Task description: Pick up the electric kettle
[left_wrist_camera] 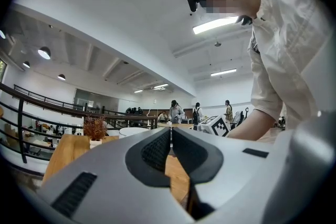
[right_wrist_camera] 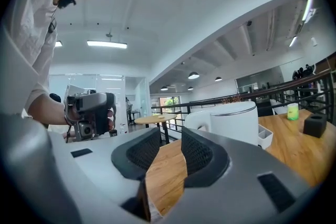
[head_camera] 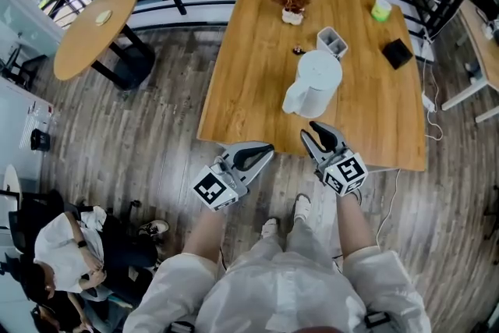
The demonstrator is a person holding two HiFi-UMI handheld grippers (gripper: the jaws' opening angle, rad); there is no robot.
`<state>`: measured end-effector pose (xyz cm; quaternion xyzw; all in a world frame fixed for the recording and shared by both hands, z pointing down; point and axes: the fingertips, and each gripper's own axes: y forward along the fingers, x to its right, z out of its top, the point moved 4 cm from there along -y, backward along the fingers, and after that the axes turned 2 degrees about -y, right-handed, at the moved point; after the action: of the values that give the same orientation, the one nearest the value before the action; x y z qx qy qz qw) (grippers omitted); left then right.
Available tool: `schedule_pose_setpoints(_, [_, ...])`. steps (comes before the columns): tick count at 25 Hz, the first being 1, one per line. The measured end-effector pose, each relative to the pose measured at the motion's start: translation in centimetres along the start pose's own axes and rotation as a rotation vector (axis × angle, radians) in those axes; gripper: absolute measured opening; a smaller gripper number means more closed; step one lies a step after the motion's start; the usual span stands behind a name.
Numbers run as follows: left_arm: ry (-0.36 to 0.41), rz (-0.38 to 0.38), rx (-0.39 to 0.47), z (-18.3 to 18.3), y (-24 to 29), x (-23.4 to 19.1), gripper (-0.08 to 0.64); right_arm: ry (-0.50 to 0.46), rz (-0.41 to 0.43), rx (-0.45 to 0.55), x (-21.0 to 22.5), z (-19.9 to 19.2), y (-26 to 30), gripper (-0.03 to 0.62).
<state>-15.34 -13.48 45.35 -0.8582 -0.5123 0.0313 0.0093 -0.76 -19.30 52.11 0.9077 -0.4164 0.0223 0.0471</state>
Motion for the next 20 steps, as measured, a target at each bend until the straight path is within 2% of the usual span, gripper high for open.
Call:
schedule_pose_setpoints(7, [0.0,0.004,-0.005,-0.3,0.9,-0.8,0.009,0.024,-0.006,-0.013,1.8,-1.0,2.8,0.152])
schedule_pose_setpoints(14, [-0.001,0.021,-0.016,-1.1,0.7,-1.5,0.01,0.038,-0.054,-0.032,4.1,-2.1,5.9,0.155])
schedule_pose_setpoints(20, [0.002,0.027,-0.021,-1.6,0.6,-2.4,0.011,0.041,-0.051,-0.043,4.5,-2.7,7.4,0.167])
